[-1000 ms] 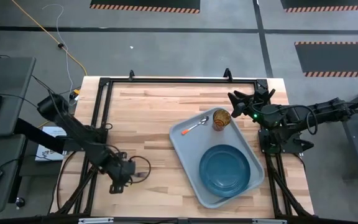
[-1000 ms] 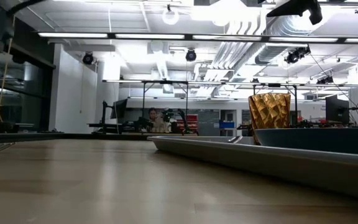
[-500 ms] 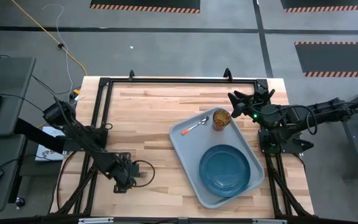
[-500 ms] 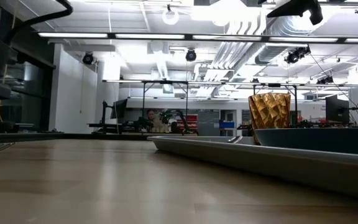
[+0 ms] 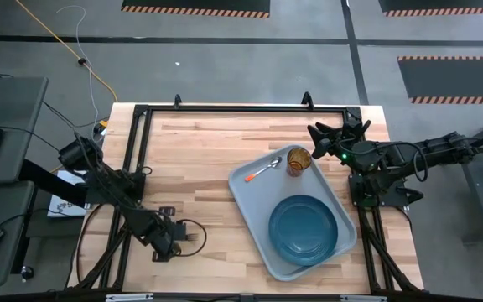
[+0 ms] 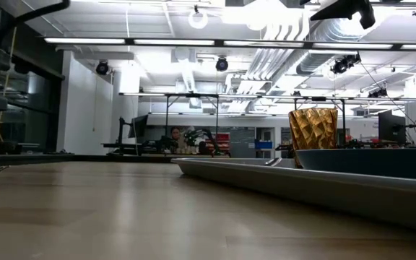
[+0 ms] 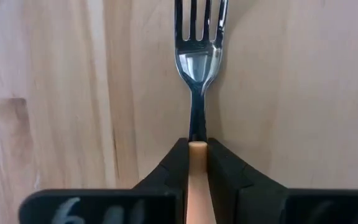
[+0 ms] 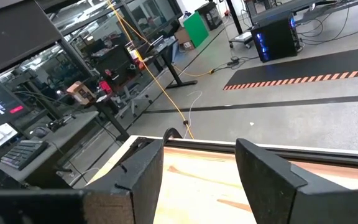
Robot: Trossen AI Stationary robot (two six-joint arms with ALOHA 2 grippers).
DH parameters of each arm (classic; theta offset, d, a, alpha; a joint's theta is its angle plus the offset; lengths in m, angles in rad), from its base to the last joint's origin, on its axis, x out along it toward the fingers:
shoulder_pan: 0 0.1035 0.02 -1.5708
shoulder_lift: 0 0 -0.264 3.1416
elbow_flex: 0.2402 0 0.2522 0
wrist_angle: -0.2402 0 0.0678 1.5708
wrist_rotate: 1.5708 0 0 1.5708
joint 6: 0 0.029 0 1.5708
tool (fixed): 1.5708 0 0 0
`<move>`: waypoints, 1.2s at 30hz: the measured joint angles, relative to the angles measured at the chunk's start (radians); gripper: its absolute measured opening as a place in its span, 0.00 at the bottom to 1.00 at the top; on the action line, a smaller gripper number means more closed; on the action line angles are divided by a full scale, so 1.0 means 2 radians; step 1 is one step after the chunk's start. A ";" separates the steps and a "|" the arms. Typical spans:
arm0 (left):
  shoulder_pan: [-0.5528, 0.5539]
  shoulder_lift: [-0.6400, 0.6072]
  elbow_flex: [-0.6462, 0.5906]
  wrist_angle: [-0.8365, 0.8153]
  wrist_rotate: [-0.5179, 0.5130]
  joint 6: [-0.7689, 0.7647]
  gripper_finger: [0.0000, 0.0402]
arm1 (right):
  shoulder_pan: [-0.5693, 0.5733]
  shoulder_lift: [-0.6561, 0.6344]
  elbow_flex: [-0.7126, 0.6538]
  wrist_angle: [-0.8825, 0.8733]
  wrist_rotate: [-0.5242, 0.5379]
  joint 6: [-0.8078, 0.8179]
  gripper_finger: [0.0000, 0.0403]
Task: Pick and place plate/cup/fork/spoon on tray
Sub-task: Put the light orange fork on the gray serving tray to the right of the orange spoon
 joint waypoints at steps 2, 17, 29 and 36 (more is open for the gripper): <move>0.008 -0.011 -0.002 -0.009 -0.004 -0.005 0.08 | 0.000 0.000 0.000 0.000 0.000 0.000 0.48; 0.211 -0.147 0.085 -0.092 -0.178 -0.004 0.06 | 0.000 0.031 0.000 0.038 -0.132 0.052 0.48; 0.336 -0.129 0.139 0.138 -0.220 0.030 0.06 | -0.020 0.199 0.000 0.309 -0.220 -0.026 0.48; 0.340 -0.090 0.174 0.173 -0.221 0.060 0.06 | -0.042 0.254 0.030 0.331 -0.227 -0.043 0.48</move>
